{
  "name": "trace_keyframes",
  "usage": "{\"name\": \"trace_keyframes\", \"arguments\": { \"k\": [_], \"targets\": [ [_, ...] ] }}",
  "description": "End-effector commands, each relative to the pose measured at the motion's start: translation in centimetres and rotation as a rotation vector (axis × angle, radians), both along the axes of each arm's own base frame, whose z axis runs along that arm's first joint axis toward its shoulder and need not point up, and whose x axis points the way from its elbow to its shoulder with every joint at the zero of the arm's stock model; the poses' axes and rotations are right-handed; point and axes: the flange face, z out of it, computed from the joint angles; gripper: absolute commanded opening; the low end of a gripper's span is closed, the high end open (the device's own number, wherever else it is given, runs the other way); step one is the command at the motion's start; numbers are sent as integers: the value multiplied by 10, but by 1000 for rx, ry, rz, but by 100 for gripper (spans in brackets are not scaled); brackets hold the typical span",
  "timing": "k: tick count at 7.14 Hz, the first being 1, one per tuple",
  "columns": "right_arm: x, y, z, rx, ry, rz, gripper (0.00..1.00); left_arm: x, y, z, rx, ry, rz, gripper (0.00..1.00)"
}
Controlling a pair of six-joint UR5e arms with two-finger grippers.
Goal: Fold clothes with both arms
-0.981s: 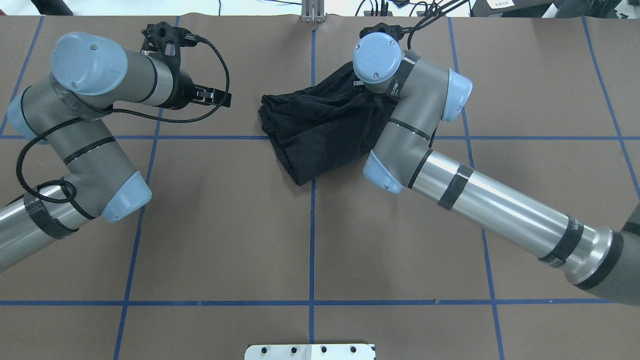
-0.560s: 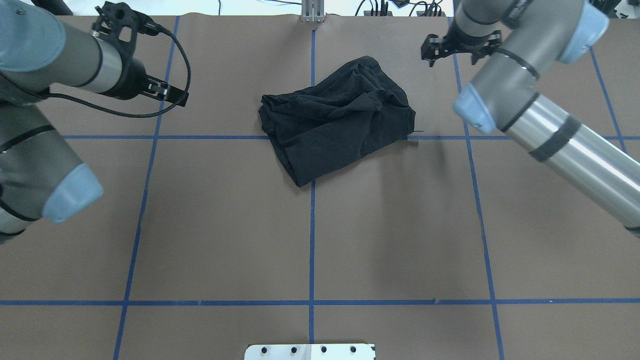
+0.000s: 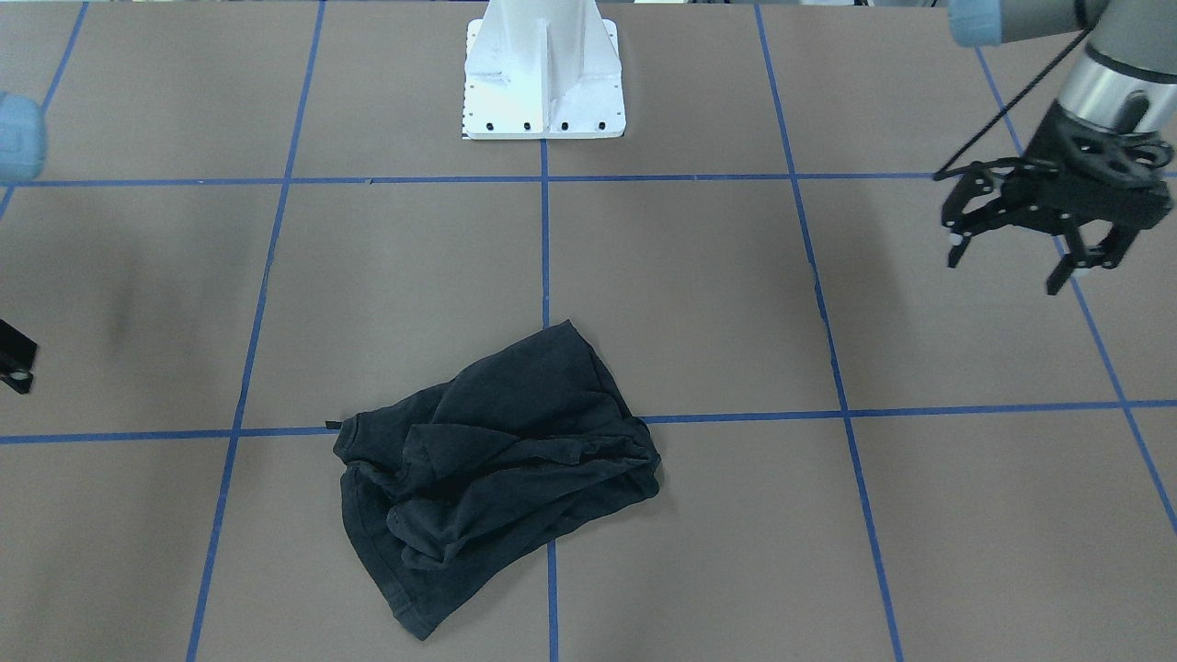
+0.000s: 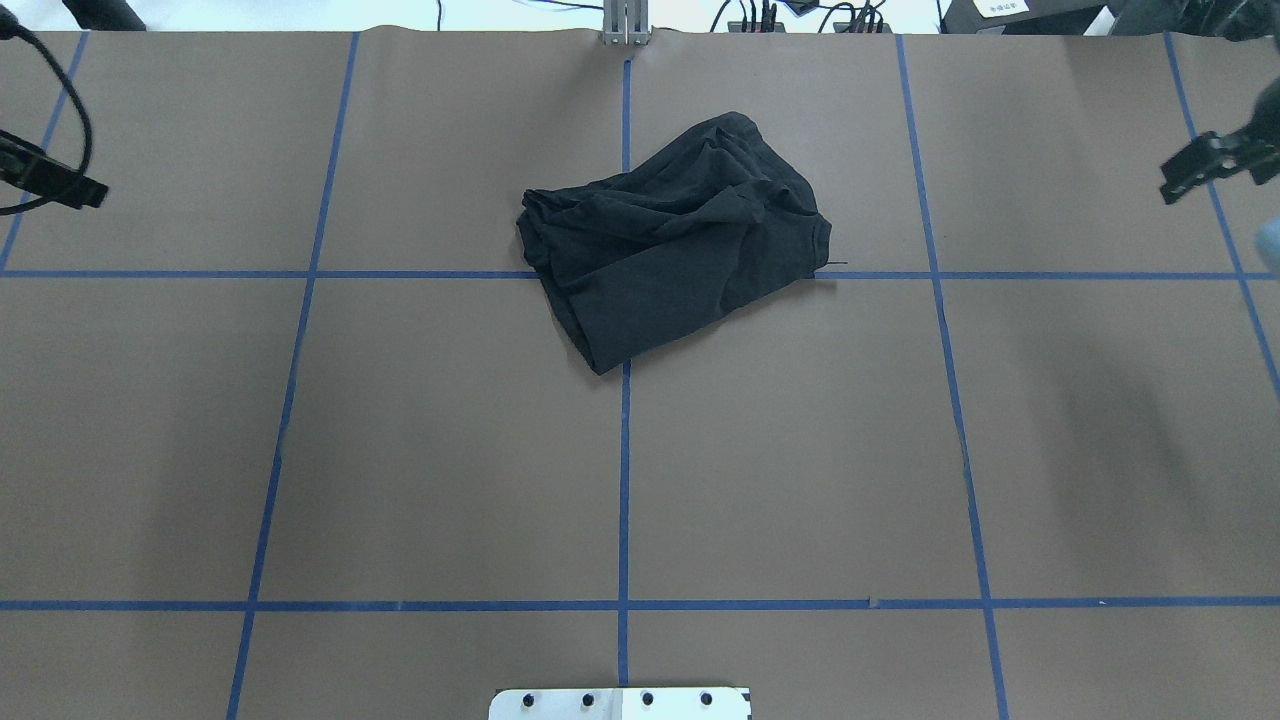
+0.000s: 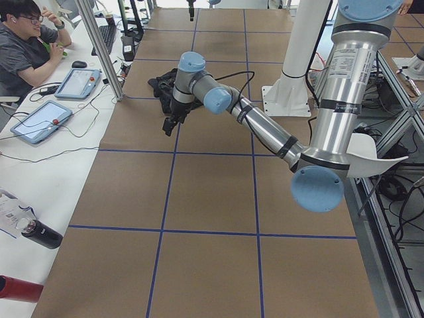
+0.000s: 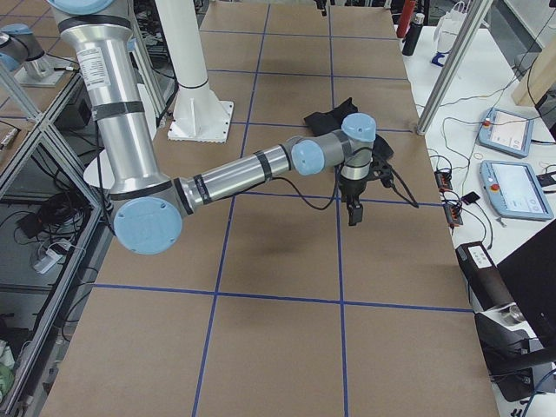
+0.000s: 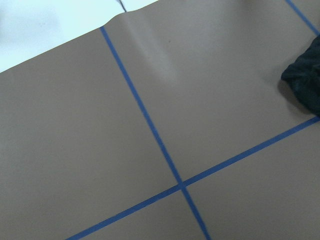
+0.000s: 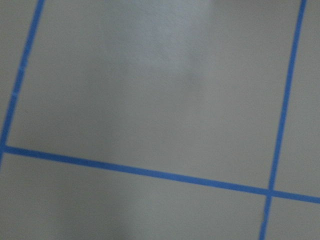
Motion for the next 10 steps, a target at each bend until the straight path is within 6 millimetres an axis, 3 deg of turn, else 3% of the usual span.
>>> {"name": "trace_keyframes", "arguments": {
  "k": [1, 3, 4, 6, 7, 9, 10],
  "targets": [
    [83, 67, 97, -63, 24, -39, 100, -84, 0, 87, -64, -85, 2, 100],
    [119, 113, 144, -154, 27, 17, 100, -115, 14, 141, -179, -68, -37, 100],
    [134, 129, 157, -154, 23, 10, 100, -125, 20, 150, -199, -68, -55, 100],
    [143, 147, 167, -163, -23, 10, 100, -139, 42, 181, -196, -66, 15, 100],
    [144, 149, 167, -165, -19, 11, 100, -143, 64, 208, -212, -22, 76, 100],
    [144, 149, 170, -172, -17, 15, 100, -146, 72, 217, -242, -19, 74, 100],
    [144, 149, 168, -170, -18, 16, 100, -147, 71, 207, -219, -28, 68, 100]
  ]
}}
